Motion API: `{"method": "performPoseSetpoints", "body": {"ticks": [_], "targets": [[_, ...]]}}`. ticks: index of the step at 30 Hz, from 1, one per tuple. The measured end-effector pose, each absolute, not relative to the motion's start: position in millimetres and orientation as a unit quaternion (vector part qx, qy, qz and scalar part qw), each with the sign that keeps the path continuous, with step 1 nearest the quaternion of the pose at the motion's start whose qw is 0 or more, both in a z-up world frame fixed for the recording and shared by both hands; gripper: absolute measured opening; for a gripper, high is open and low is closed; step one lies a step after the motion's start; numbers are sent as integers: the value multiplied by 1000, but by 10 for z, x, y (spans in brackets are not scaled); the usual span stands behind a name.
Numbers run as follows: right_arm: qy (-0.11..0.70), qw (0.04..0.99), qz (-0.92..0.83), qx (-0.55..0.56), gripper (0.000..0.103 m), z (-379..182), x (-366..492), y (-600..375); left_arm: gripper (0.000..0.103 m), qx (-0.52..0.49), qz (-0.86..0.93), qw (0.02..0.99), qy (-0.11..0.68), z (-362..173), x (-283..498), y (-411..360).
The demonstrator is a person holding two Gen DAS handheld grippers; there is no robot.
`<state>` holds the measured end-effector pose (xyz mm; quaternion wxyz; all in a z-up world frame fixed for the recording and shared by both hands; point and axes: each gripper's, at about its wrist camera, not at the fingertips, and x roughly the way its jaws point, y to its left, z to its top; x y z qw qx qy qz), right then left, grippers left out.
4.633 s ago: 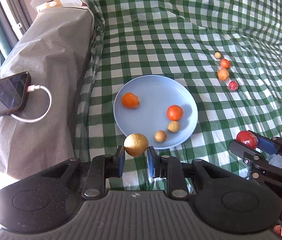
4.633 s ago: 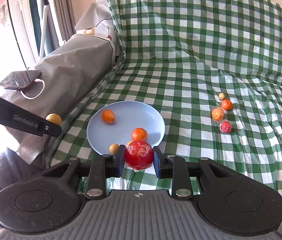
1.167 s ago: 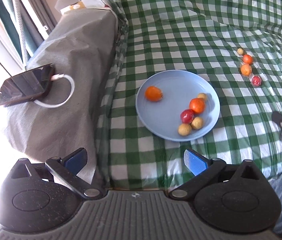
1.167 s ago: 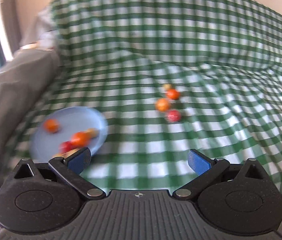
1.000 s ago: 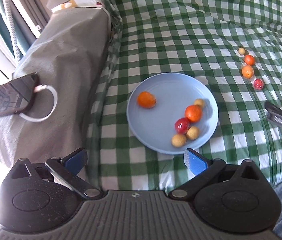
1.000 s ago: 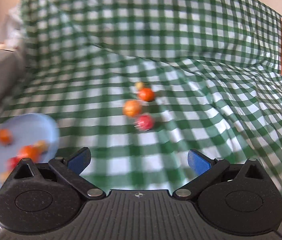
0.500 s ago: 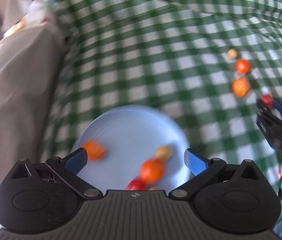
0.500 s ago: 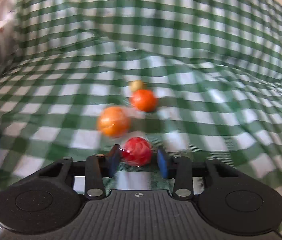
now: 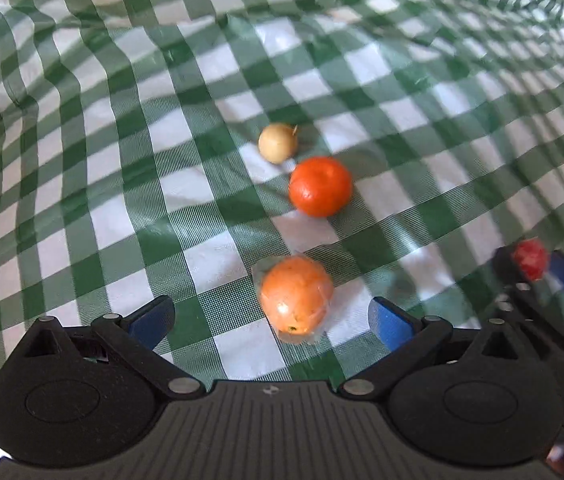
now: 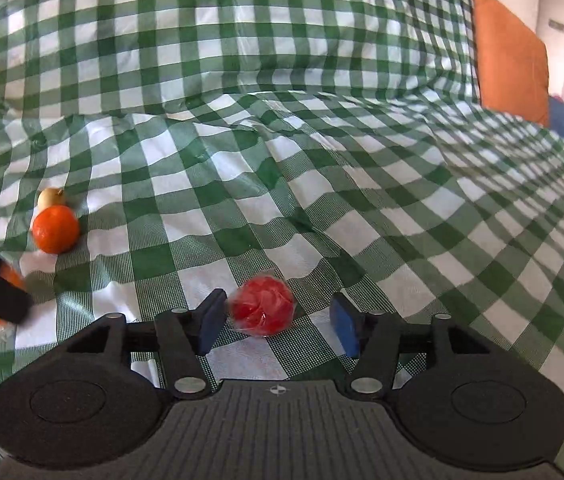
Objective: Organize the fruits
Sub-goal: 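Grasp a red fruit with the right gripper while the left gripper grasps an orange tangerine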
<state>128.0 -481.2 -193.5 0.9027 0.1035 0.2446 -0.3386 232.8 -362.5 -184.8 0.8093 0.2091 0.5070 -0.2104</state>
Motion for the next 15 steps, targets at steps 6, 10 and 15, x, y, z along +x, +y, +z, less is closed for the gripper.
{"method": "performPoseSetpoints", "body": {"ticks": [6, 10, 15], "targets": [[243, 898, -355, 93, 67, -1913, 1293, -4784, 103, 184, -199, 813, 515, -1894, 2455, -3552], [240, 895, -362, 100, 70, -1916, 1285, -4795, 103, 192, -205, 814, 509, -1876, 2491, -3553], [237, 899, -349, 117, 32, -1913, 1262, -4810, 41, 165, -243, 815, 500, -1740, 2411, -3518]]}}
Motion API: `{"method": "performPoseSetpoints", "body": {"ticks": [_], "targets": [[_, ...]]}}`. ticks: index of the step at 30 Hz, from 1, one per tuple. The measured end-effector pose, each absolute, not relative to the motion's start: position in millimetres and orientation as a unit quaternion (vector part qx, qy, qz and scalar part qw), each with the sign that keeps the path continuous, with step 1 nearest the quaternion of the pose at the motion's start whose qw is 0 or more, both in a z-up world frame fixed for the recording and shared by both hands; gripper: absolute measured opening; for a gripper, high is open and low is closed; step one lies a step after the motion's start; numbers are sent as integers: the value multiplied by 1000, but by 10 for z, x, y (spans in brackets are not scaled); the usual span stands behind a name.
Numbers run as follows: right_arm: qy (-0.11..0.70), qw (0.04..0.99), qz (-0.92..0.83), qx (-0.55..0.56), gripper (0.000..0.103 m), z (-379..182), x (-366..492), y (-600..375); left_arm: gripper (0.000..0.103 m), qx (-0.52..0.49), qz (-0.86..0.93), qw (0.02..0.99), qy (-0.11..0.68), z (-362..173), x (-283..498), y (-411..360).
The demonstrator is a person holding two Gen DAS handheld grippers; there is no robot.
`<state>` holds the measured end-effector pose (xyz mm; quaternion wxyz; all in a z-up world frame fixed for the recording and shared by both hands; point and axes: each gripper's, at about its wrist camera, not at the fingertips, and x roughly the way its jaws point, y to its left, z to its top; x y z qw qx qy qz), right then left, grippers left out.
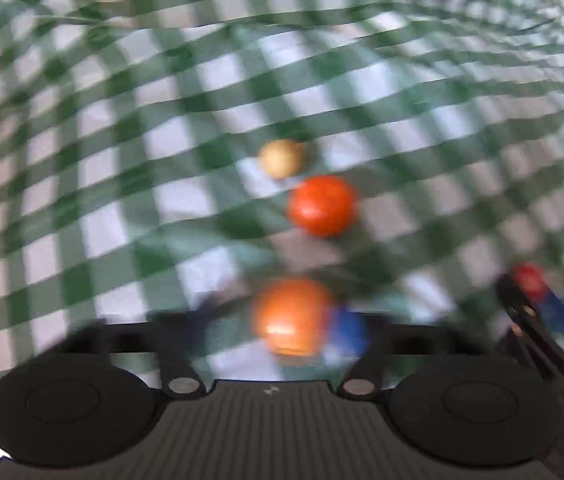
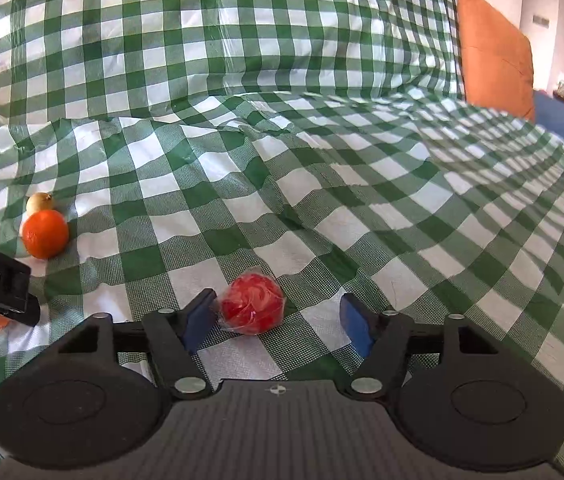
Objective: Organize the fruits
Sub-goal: 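Grasp a red fruit with the right gripper while the left gripper grasps an orange tangerine, then carry the red fruit and tangerine over the blue plate and open both grippers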
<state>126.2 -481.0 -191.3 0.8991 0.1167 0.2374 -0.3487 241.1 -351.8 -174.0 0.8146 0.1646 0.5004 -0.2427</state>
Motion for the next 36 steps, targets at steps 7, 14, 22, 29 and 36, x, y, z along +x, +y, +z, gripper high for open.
{"method": "performPoseSetpoints", "body": {"ticks": [7, 14, 22, 29, 36], "targets": [[206, 911, -332, 131, 32, -1851, 1213, -4726, 41, 191, -249, 829, 463, -1487, 2181, -3447], [175, 915, -348, 104, 32, -1679, 1058, -4693, 41, 163, -234, 840, 462, -922, 1782, -2807], [153, 939, -297, 79, 32, -972, 304, -4206, 41, 151, -188, 849, 470, -362, 1043, -1708], [176, 969, -167, 47, 32, -499, -357, -3247, 41, 125, -146, 865, 464, -56, 477, -888], [194, 979, -54, 42, 32, -281, -648, -2378, 41, 89, -122, 882, 447, 82, -39, -304]]}}
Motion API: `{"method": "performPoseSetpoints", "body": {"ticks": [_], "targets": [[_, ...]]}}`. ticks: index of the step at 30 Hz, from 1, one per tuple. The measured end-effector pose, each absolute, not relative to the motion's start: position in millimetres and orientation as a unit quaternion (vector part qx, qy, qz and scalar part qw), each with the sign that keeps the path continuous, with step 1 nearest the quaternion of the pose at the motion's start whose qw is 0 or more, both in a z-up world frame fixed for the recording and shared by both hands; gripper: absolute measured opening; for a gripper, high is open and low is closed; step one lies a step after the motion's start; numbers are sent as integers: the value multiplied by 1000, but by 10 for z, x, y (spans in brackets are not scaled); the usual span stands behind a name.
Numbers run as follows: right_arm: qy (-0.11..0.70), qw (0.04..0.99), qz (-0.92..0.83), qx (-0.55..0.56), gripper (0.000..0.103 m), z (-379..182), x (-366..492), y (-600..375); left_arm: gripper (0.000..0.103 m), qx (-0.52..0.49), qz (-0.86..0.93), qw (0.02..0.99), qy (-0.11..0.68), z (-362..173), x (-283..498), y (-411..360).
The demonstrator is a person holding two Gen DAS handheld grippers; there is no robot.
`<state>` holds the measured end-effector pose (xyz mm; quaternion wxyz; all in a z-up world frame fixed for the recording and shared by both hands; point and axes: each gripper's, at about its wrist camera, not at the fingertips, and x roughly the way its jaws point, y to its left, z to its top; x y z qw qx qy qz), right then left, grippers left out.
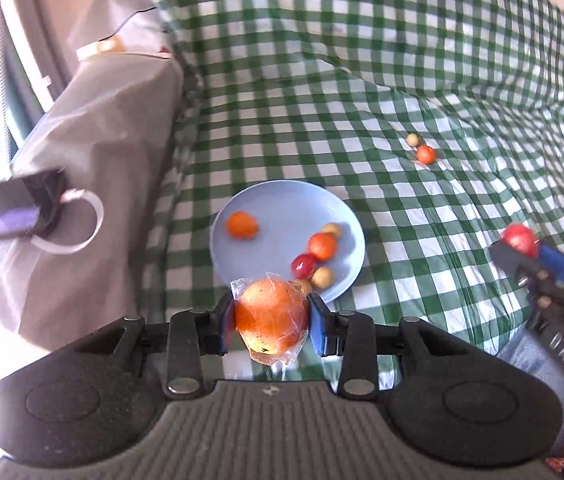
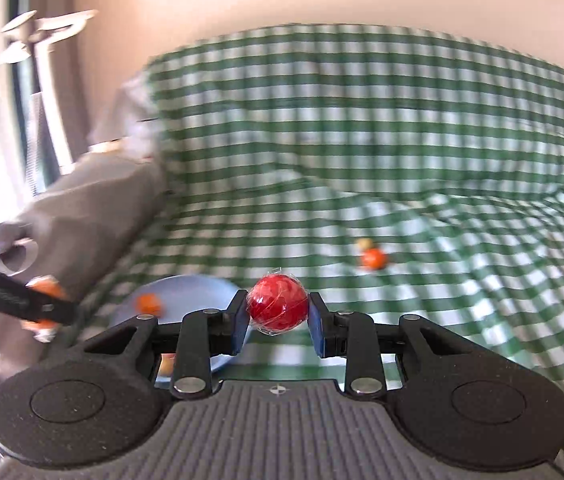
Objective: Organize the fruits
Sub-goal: 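Carry the red fruit and tangerine over the blue plate and open both grippers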
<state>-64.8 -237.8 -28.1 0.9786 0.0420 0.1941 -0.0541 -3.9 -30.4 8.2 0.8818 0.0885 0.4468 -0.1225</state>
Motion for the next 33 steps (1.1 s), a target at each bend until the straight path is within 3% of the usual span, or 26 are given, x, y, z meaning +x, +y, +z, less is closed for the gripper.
{"method": "performPoseSetpoints", "body": {"ticks": [9, 33], "targets": [[206, 978, -9, -2, 32, -198, -821, -1810, 41, 64, -114, 891, 436, 80, -297, 48], [225, 974, -21, -9, 32, -292, -727, -1851, 41, 48, -119, 887, 444, -12, -54, 21]]}}
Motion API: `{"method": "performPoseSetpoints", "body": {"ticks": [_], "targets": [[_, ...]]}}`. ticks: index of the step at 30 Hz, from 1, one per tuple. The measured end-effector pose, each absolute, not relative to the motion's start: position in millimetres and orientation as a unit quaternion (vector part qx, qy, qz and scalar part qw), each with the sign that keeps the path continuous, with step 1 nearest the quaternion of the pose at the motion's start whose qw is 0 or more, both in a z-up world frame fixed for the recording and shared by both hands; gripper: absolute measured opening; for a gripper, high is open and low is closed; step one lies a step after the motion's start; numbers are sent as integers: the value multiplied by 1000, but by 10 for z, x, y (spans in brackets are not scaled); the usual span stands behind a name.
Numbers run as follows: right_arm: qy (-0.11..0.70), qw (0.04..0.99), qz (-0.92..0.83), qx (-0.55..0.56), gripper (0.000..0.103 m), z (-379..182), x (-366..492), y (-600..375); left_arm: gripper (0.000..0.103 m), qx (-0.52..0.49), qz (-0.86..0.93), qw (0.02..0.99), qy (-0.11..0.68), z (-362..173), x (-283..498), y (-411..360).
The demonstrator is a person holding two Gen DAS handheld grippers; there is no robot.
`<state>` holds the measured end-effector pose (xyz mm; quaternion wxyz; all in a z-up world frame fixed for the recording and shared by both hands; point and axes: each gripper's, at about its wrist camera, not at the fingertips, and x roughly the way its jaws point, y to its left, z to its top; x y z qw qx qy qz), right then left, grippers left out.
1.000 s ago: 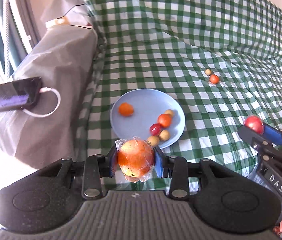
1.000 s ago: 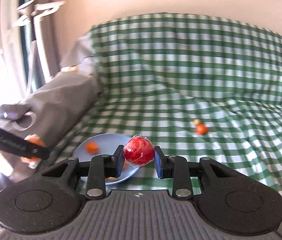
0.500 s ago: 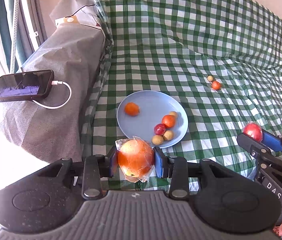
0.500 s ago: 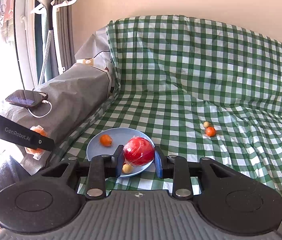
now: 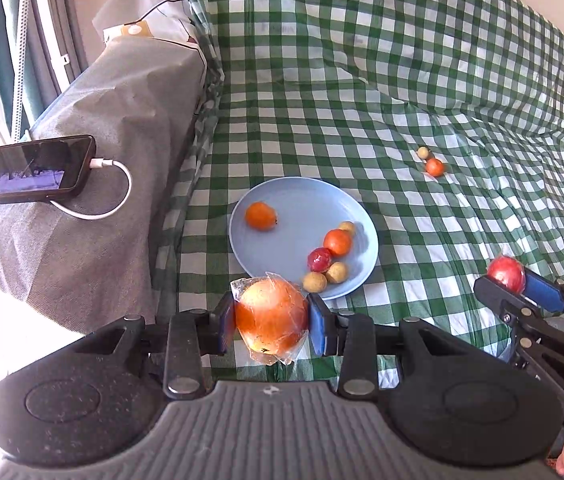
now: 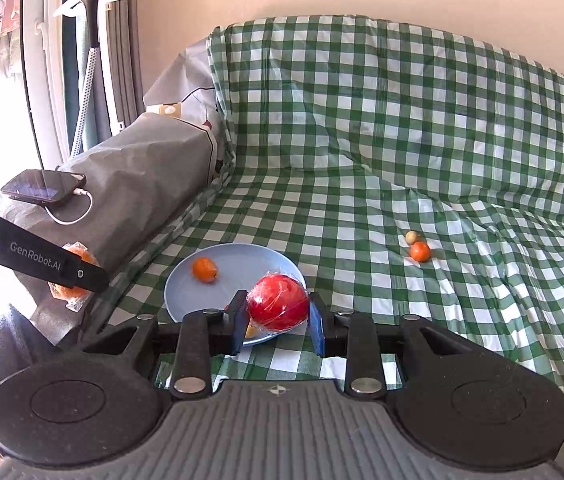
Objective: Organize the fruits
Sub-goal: 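Carry the red fruit and tangerine over the blue plate and open both grippers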
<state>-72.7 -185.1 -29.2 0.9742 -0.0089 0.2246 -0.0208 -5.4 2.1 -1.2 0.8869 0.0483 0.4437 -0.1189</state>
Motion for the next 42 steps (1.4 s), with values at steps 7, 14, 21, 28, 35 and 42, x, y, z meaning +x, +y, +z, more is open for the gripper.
{"method": "performPoseSetpoints", "body": {"ticks": [7, 14, 21, 28, 35, 42], "targets": [[237, 971, -17, -19, 32, -358, -540, -1827, 41, 49, -120, 885, 448, -81, 193, -16], [251, 968, -11, -24, 32, -445, -188, -1790, 41, 50, -118, 879, 459, -248, 561, -94], [273, 961, -3, -39, 32, -614, 270, -1723, 41, 50, -115, 867, 483, -533, 989, -153], [304, 951, 8, -53, 32, -839, 721, -1661, 41, 61, -103, 856, 502, -824, 1381, -206], [325, 943, 21, -69, 32, -1004, 1067, -1593, 41, 74, -97, 846, 518, -1057, 1630, -254], [346, 933, 38, -89, 33, -1108, 1291, -1539, 43, 85, -92, 839, 530, -1216, 1758, -276]]}}
